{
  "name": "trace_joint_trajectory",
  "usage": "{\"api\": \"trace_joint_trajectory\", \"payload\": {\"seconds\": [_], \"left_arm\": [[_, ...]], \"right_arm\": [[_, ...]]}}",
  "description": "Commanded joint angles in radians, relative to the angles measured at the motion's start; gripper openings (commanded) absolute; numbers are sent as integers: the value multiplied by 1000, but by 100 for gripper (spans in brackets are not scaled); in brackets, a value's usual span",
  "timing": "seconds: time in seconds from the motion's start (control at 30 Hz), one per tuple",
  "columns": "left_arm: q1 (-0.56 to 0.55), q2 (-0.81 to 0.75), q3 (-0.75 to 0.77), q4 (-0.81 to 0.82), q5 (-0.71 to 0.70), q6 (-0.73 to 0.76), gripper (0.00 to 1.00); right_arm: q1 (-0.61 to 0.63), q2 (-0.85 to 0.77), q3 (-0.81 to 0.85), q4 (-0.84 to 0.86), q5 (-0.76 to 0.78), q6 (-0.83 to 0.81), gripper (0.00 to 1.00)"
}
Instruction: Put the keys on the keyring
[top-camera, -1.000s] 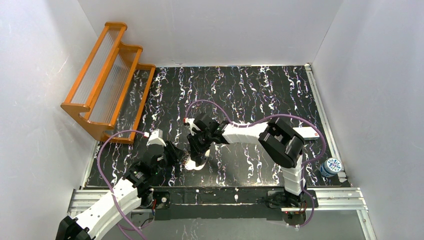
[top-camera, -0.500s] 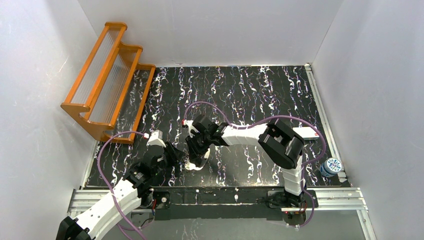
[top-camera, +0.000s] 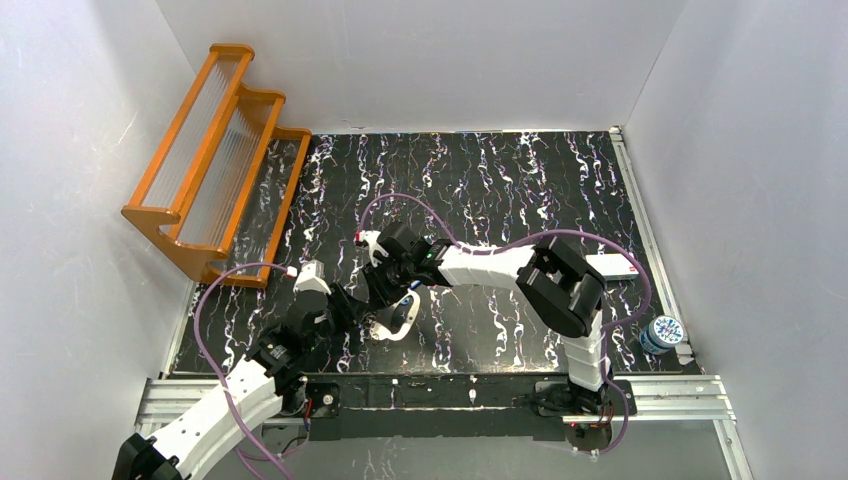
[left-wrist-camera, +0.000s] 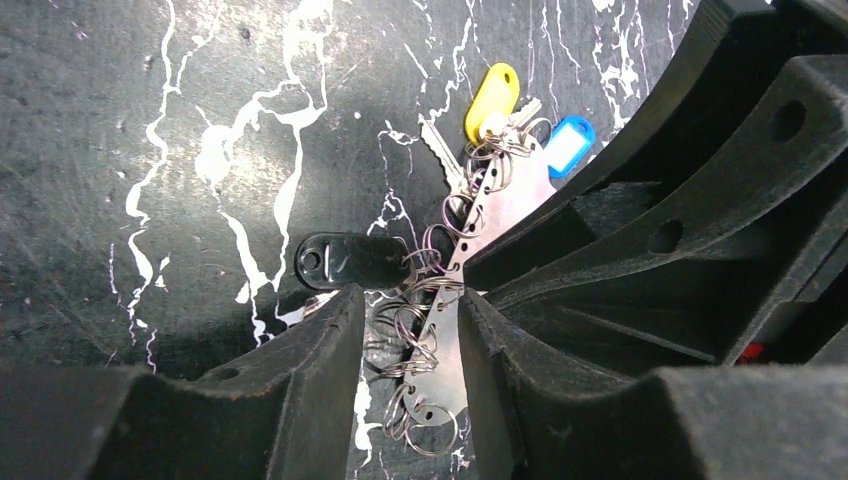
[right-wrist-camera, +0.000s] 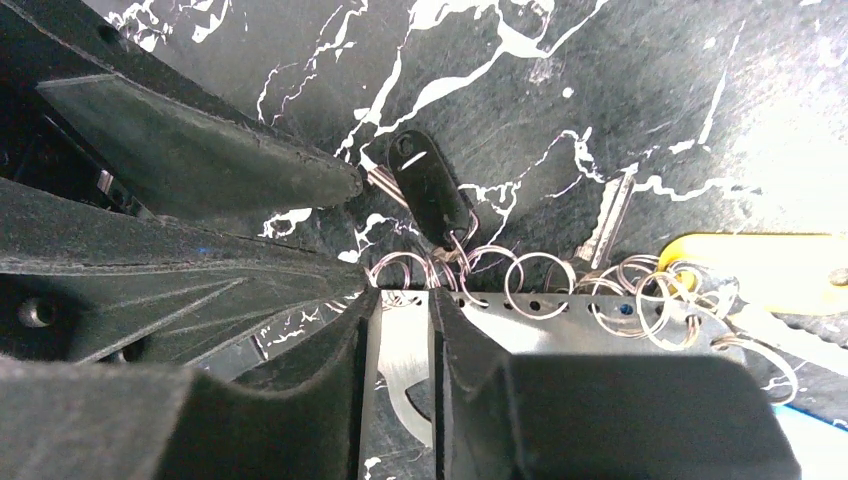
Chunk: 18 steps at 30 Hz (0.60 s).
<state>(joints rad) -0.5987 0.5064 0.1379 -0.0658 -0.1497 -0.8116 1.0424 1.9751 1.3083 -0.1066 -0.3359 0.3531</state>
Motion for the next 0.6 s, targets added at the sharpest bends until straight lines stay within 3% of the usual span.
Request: {"api": "trace_joint_trajectory", "payload": {"seconds": [0.0, 0.4, 0.57], "left_arm": [[-4, -17, -4, -28, -18, 9, 38], [-4, -112, 77, -158, -92, 102, 38], [-4, -147, 71, -164, -92, 95, 38]], "right_arm": [[3, 19, 67, 0, 10, -25, 33], [2, 19, 67, -24, 40, -43, 36], [2, 19, 66, -40, 61, -39, 25]]}}
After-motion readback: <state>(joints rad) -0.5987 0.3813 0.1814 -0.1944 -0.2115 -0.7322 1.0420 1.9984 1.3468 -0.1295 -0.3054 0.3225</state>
